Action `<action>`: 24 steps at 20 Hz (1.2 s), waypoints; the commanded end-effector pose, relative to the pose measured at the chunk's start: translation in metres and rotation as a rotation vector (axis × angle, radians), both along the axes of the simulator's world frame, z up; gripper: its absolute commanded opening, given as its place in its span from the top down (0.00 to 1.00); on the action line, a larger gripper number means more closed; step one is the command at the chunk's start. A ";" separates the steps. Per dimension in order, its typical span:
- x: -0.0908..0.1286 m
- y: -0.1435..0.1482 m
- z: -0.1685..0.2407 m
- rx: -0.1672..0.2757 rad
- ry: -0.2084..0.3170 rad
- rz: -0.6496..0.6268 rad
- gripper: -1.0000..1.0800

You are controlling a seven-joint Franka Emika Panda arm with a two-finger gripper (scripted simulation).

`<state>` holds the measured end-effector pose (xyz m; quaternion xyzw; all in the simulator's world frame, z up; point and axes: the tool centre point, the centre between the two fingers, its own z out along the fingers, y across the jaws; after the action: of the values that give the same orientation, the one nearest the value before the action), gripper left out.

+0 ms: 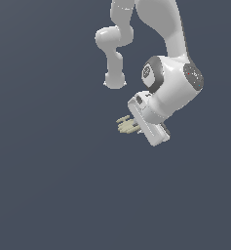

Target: Pick up the object and move it to a goal position.

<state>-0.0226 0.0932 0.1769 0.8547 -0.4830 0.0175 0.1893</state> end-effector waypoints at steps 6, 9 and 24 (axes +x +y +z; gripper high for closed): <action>-0.025 0.038 0.082 0.000 0.000 0.000 1.00; -0.035 0.054 0.115 0.000 0.000 0.000 1.00; -0.075 0.125 0.260 0.000 0.001 0.000 1.00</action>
<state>-0.0940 0.2116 0.4246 0.8550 -0.4827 0.0177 0.1889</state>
